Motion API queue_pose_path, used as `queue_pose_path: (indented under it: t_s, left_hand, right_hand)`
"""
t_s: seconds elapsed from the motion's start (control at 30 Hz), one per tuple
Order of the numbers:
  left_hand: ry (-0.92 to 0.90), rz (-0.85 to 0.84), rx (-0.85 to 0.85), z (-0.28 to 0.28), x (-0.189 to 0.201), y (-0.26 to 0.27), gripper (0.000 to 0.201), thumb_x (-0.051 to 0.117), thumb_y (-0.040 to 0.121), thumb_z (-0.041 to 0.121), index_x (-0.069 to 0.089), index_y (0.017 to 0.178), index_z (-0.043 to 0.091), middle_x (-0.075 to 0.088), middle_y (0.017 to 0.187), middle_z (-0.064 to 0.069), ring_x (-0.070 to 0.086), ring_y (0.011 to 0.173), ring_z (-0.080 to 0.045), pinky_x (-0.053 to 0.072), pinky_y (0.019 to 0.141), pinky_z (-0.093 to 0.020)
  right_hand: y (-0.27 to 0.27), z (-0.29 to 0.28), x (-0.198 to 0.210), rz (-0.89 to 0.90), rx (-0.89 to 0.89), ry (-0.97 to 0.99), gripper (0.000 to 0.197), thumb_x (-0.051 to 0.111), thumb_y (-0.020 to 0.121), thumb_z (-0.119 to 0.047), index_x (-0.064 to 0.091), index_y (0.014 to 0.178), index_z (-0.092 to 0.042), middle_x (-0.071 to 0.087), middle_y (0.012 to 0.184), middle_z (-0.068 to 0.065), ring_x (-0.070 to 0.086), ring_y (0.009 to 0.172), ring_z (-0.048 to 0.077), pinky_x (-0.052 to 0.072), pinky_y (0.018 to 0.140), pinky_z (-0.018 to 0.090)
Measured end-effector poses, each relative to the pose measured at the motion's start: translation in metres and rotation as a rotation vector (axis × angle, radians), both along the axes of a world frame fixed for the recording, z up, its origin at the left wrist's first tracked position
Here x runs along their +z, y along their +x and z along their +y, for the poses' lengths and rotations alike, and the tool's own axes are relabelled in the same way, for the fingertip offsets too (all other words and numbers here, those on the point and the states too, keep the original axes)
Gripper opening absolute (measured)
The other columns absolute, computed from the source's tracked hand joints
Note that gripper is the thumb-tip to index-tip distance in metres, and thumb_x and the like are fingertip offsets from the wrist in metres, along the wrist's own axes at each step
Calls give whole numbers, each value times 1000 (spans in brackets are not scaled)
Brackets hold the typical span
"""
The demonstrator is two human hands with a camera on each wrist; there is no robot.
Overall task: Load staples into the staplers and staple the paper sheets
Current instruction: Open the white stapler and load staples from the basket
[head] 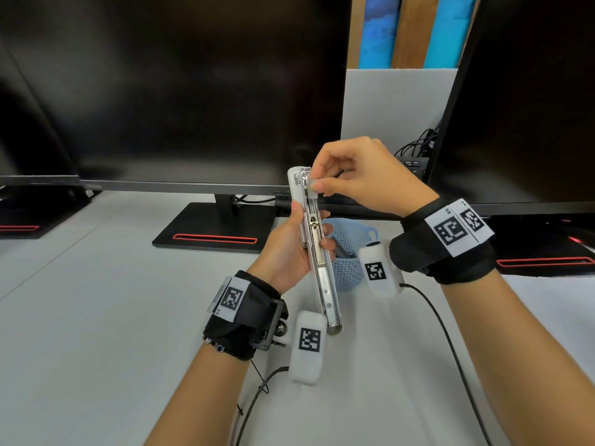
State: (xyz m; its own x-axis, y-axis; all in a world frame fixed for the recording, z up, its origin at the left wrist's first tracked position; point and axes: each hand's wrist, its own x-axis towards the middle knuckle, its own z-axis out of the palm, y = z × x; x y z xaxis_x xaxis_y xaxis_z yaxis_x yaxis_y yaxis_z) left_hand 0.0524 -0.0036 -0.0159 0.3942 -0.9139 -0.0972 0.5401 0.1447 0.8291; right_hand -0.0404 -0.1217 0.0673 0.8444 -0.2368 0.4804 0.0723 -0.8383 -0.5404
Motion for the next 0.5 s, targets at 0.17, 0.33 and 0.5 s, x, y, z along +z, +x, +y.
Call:
queue_pose_path:
  t_s: [0.17, 0.33, 0.5]
  left_hand:
    - [-2, 0, -12, -1, 0, 0, 52, 26, 100, 51, 50, 113, 7, 52, 75, -3, 49, 54, -11, 46, 62, -30]
    - [-10, 4, -26, 0, -1, 0, 52, 25, 100, 51, 51, 111, 8, 52, 76, -3, 49, 54, -12, 44, 63, -29]
    - [-13, 14, -37, -2, -2, 2, 52, 26, 100, 52, 51, 112, 8, 52, 76, -4, 49, 54, -12, 46, 61, -28]
  right_hand:
    - [-5, -3, 1, 10, -12, 16, 7, 73, 84, -12, 69, 89, -11, 73, 86, 1, 70, 78, 8, 59, 78, 26]
    - [-1, -1, -2, 22, 4, 12, 7, 75, 83, -11, 70, 88, -12, 72, 84, -2, 70, 78, 8, 58, 78, 26]
    - [0, 0, -3, 17, 11, 6, 7, 74, 83, -11, 70, 87, -13, 72, 84, -3, 70, 79, 7, 58, 79, 26]
